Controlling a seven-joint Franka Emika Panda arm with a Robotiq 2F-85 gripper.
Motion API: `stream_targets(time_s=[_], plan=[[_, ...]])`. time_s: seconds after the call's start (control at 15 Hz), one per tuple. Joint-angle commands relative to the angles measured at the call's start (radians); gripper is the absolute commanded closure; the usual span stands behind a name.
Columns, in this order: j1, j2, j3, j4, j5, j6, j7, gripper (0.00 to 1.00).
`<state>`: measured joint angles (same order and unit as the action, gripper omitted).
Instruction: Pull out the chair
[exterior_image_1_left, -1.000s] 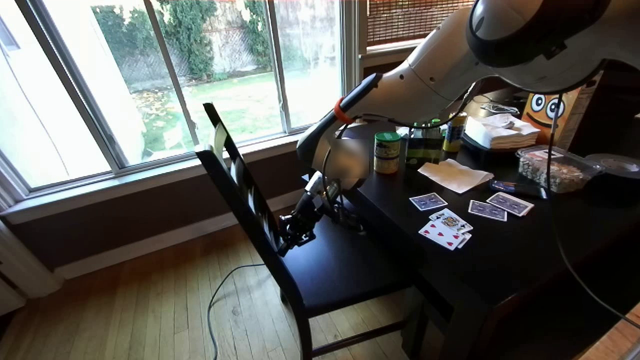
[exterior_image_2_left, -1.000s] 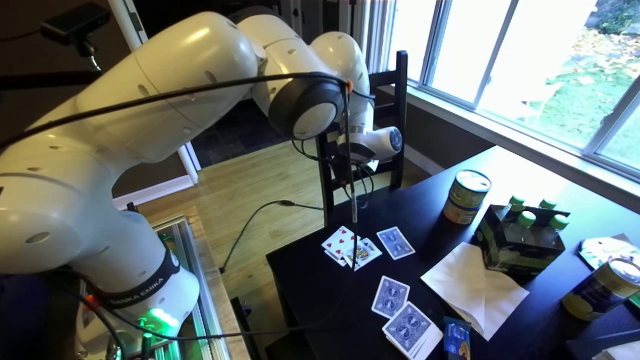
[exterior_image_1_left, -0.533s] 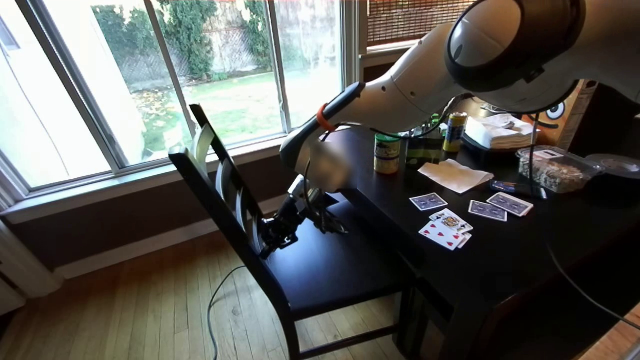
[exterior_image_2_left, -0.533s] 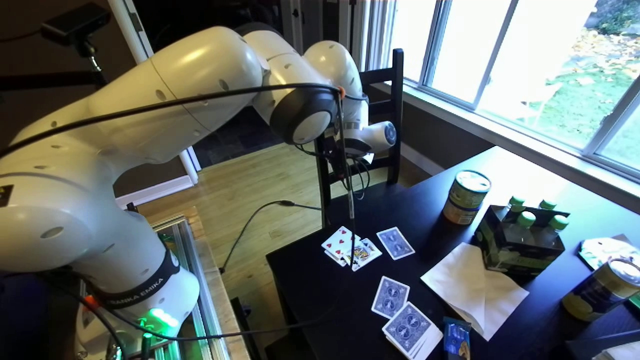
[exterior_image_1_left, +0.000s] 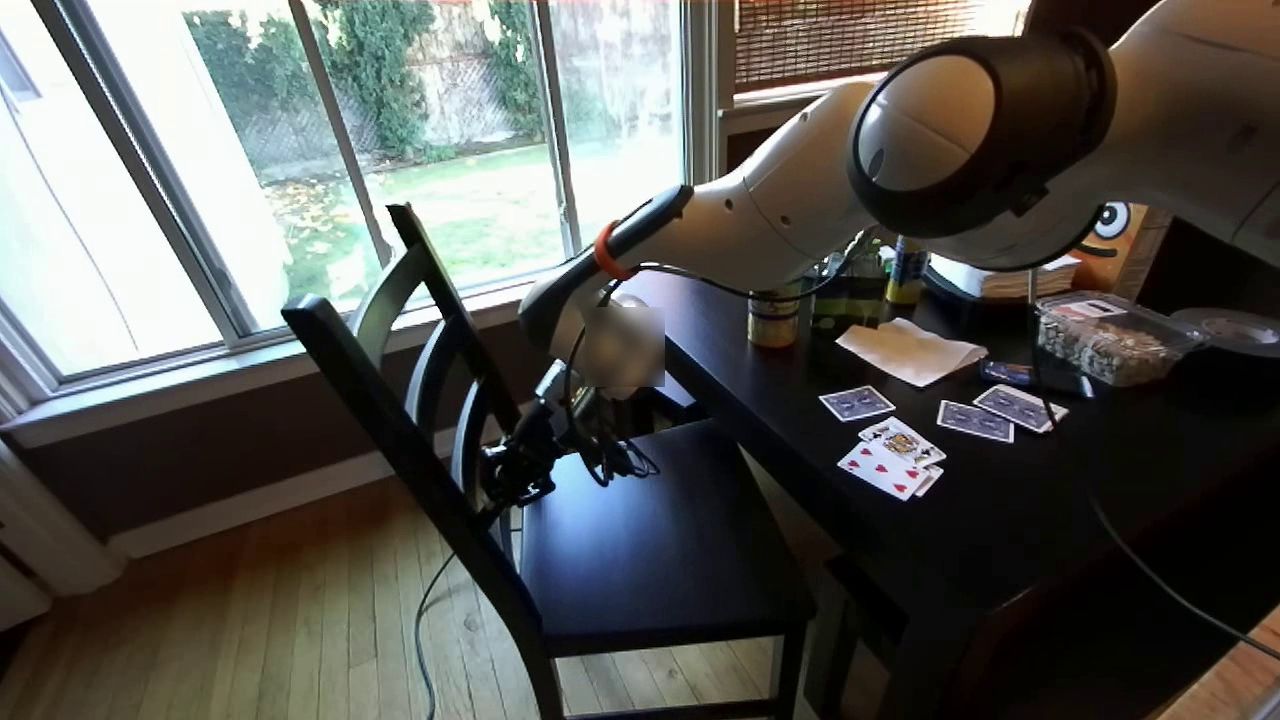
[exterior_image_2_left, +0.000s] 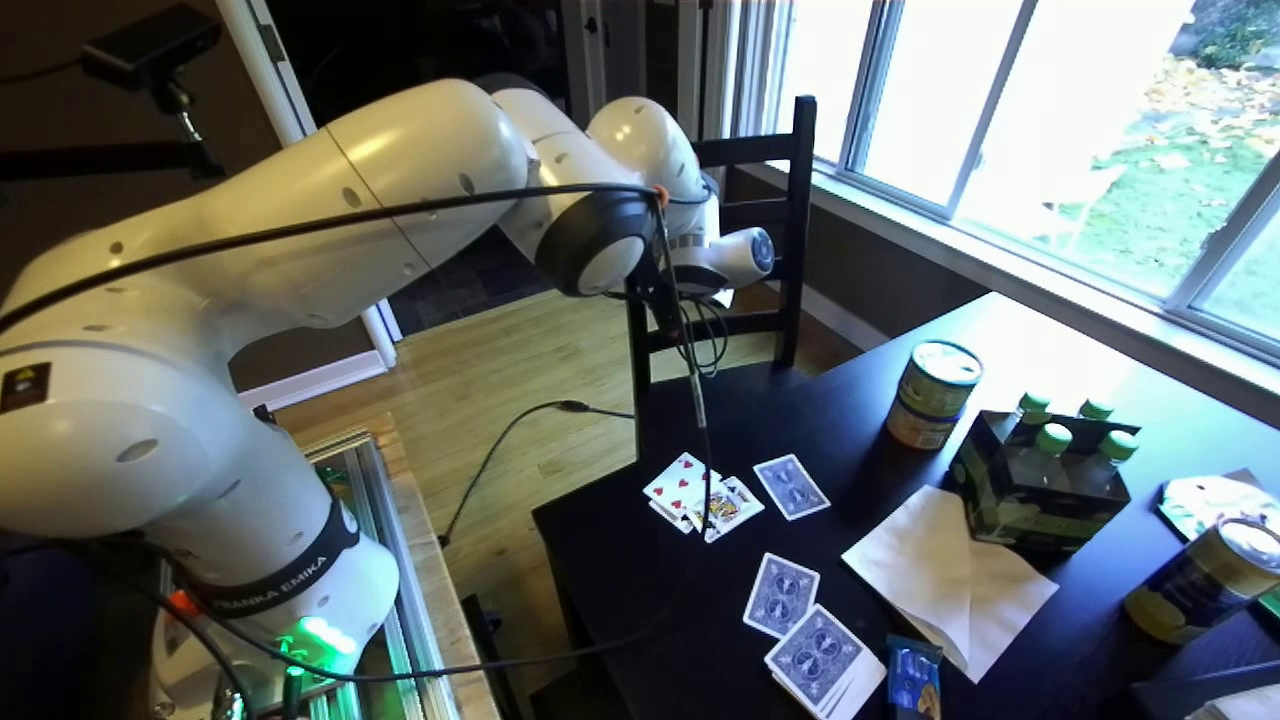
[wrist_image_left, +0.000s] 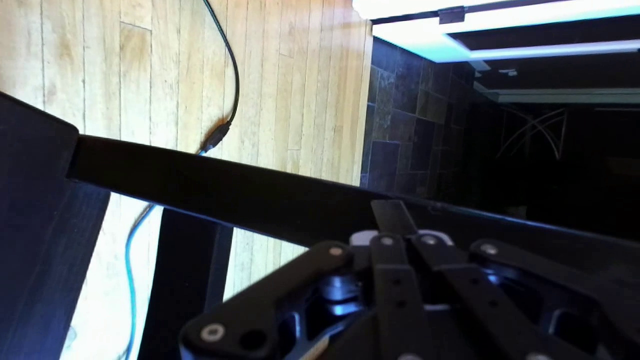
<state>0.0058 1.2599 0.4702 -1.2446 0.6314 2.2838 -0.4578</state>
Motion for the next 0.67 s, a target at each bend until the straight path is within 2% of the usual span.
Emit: stream_targets(time_s=[0.0, 0.6], plan=[[0.039, 0.063, 0.021, 0.113, 0.003, -0.010, 0.021, 1.00], [0.049, 0.087, 0.043, 0.146, 0.018, 0.023, -0.001, 1.00]])
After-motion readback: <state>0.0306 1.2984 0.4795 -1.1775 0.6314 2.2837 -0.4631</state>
